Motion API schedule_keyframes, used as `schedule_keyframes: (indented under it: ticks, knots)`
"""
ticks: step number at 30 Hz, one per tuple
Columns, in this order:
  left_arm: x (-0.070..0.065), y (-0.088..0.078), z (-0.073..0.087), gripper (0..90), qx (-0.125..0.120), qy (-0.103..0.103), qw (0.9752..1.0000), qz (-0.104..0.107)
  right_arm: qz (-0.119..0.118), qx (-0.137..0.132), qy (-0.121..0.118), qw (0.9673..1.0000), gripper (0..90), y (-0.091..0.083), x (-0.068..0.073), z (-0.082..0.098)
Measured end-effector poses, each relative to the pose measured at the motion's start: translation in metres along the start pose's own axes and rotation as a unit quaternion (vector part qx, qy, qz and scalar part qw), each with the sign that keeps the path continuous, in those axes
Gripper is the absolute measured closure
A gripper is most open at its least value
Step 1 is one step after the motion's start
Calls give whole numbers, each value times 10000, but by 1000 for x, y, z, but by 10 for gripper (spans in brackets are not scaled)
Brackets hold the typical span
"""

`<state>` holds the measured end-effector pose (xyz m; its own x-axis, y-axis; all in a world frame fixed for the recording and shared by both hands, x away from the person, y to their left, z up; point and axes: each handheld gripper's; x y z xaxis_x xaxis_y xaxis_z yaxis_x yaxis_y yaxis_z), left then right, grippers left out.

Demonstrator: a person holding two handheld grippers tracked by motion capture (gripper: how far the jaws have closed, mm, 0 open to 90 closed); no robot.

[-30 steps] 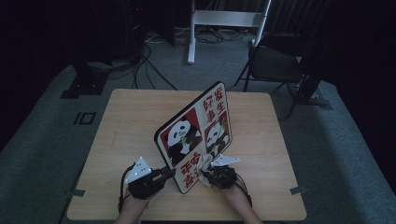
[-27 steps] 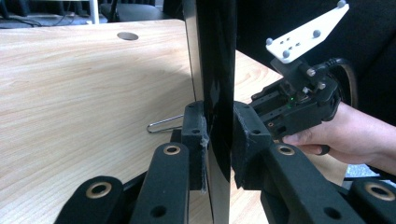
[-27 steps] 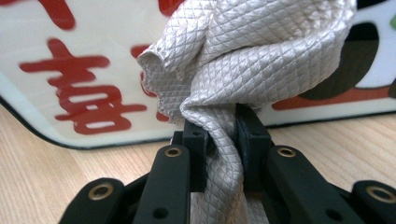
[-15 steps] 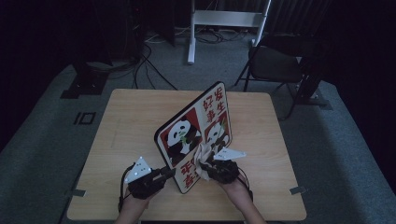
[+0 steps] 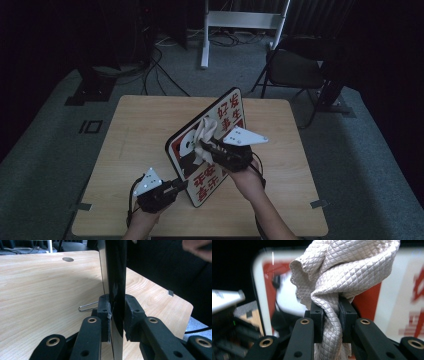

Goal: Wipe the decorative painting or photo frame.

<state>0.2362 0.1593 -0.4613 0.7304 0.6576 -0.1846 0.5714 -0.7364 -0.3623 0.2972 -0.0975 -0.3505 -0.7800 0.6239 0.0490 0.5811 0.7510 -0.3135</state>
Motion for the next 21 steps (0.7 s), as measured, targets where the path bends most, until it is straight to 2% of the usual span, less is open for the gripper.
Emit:
schedule_keyframes:
  ticks: [4,9,14,15,21]
  knots:
    - [0,0,0,778,15,11,10000,4,-38,-223,-82,9997,770,2,5,-24]
    - [0,0,0,778,11,11,10000,-5,-85,-358,-138,9992,770,8,11,-42]
    - [-1,0,0,778,14,27,10000,-22,-163,-373,-229,9989,770,13,19,-45]
    - [-1,0,0,778,15,30,10000,-28,-132,-305,-306,9990,770,18,21,-43]
    - [-2,0,-1,776,29,87,9999,-86,-123,-270,-261,9992,770,21,19,-33]
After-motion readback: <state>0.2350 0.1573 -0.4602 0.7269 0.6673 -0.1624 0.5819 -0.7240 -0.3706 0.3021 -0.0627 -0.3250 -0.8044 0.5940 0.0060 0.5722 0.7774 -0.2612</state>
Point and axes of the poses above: each handheld gripper's, and its own axes: y roughly forward along the jaws, z roughly out of its underside, x roughly to its left, and after that the axes turned 1 degree about y, right-handed
